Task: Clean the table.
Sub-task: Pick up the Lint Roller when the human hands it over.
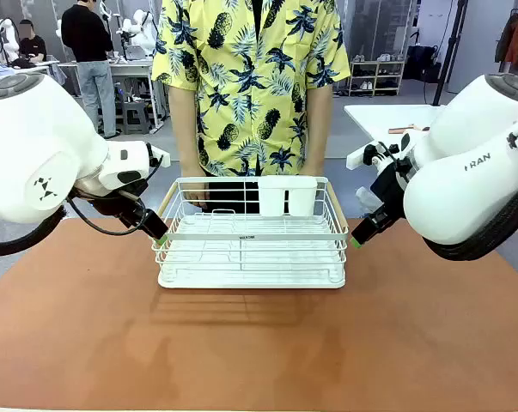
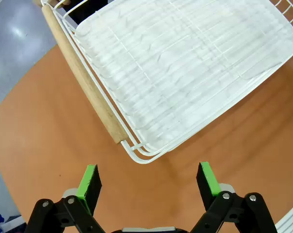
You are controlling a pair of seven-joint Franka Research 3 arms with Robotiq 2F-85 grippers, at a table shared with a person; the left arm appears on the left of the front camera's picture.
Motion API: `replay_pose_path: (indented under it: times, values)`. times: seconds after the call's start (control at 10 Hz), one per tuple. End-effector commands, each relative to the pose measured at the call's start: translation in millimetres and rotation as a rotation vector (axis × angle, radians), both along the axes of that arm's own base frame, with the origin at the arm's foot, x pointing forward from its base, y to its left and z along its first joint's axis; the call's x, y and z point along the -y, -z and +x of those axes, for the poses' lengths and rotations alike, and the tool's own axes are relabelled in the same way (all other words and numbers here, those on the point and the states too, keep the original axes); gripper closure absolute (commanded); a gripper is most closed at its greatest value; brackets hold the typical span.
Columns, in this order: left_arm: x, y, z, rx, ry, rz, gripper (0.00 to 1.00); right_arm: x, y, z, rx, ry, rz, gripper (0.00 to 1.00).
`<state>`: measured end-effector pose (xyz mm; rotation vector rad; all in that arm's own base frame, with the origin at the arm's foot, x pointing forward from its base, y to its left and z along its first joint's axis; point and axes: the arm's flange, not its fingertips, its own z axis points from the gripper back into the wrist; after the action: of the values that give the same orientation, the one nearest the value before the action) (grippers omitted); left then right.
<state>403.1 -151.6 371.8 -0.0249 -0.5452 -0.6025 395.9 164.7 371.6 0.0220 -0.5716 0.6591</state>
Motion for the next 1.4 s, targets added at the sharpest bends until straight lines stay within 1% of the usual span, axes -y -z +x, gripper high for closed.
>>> replay_pose_path:
  times: [0.0,1.3]
  values:
    - [0.2,0.0,-0.1,0.0,0.0,0.0,0.0,0.0,0.0,0.0,0.0,0.0,0.0,0.0]
    - [0.2,0.0,-0.1,0.0,0.0,0.0,0.0,0.0,0.0,0.0,0.0,0.0,0.0,0.0]
